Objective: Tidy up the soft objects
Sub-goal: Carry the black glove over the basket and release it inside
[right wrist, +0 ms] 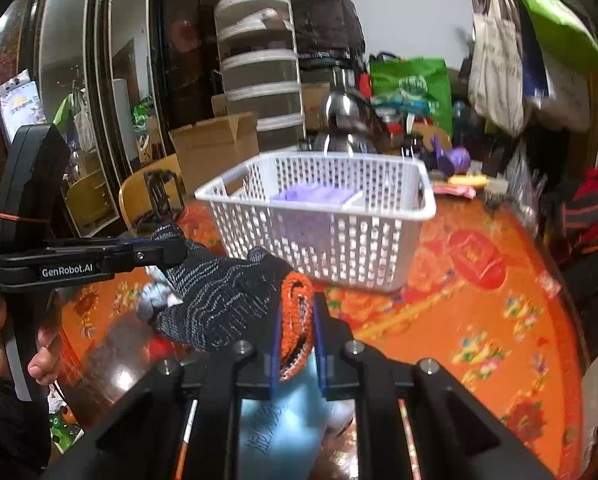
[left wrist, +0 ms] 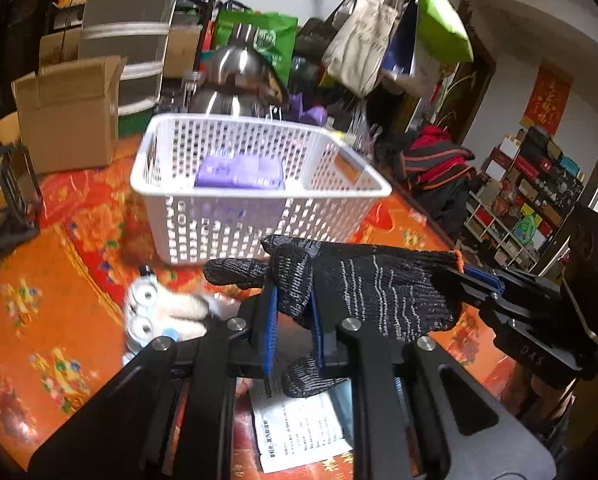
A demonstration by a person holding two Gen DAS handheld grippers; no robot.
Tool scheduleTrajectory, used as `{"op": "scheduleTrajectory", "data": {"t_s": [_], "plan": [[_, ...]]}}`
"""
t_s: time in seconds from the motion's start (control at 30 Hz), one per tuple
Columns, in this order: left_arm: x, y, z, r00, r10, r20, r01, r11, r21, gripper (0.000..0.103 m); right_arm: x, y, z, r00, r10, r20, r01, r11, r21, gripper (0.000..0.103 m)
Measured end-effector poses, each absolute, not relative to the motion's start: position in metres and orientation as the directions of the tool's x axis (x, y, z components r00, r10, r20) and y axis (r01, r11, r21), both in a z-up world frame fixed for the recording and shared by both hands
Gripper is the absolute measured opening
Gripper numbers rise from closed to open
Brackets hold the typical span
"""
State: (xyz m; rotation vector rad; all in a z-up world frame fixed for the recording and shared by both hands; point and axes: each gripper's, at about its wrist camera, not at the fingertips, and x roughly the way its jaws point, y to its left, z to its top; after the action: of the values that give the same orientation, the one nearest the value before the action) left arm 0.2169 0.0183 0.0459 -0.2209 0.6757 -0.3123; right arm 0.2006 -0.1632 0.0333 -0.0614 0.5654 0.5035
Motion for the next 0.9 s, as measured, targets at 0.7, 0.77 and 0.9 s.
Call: {"op": "scheduleTrajectory", "data": {"t_s": [0.7, 0.77, 0.9], "plan": [[0.363, 0.02, 0.153, 0.792, -0.215, -0.571, 0.128, 0.973, -0.19, 0.013, 0.356, -0.141, 0.119, 0.774, 0.365, -0.517, -0.411, 0.911, 0.028, 0.012], [0.38, 0.019, 0.144, 0.785, -0.207, -0.584, 0.119, 0.975, -0.186, 0.013, 0.37, -0.138, 0.113, 0.774, 0.353, -0.526, -0.405, 0.914, 0.017, 0.012], [0.411, 0.017, 0.128, 0.771, -0.189, -0.608, 0.101, 0.979, -0.176, 0.013, 0.397, -0.136, 0.097, 0.753, 0.346, -0.559, -0.398, 0.917, 0.03, 0.012]]}}
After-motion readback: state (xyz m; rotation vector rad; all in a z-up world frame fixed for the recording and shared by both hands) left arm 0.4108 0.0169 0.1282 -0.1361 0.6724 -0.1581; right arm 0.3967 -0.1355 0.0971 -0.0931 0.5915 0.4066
